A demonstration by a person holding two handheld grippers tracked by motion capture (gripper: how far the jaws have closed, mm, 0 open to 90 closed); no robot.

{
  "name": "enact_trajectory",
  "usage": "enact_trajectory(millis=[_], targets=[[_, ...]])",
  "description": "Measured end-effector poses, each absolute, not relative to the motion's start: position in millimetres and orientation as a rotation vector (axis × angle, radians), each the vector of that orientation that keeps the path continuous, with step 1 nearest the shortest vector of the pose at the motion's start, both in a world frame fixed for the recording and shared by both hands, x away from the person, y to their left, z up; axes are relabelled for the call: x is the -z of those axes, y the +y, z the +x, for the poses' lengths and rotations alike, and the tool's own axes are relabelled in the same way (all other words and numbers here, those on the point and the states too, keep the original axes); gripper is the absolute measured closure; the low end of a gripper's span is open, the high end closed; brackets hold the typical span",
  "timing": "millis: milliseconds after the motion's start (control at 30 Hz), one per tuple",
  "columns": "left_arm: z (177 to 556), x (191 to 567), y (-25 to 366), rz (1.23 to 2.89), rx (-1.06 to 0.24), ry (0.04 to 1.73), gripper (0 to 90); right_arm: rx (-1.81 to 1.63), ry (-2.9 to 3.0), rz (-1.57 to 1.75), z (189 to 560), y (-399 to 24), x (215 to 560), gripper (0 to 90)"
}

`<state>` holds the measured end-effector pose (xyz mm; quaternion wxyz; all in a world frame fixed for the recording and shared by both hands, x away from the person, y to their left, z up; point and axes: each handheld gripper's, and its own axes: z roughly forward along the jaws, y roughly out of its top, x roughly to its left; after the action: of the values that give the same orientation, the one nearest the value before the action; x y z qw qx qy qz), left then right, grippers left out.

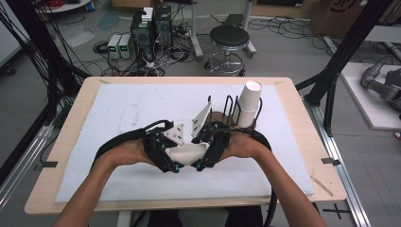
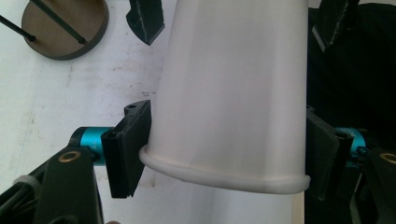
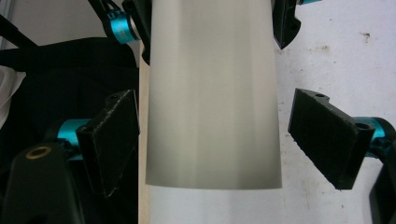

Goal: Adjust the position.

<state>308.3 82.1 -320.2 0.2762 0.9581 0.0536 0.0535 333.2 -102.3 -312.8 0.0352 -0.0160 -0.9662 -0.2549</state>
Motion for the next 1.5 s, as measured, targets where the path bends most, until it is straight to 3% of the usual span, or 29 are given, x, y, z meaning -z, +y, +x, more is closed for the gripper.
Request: enact_trajectory(millis=[167,267,1100,1500], targets=[[308.7,319.3,83.2,2.572,-0.148,0.144,27.1,0.769,-2.972,-0.051,333.2,-101.1,314.6,17.1],[308.4,318.9,83.1,2.571,-0.145,0.144,27.1,0.769,-2.966,-0.037,333.6,-100.9,314.2,23.2],[310.1,320.8,85.9,2.618,-0.134,0.149,27.2,0.689,-2.977,-0.015,335.0,-94.5,321.1,22.1],[309.3,324.0,84.6,2.649,-0.139,0.145,27.2,0.657,-2.974,-0.003,335.7,-96.1,322.0,30.0]])
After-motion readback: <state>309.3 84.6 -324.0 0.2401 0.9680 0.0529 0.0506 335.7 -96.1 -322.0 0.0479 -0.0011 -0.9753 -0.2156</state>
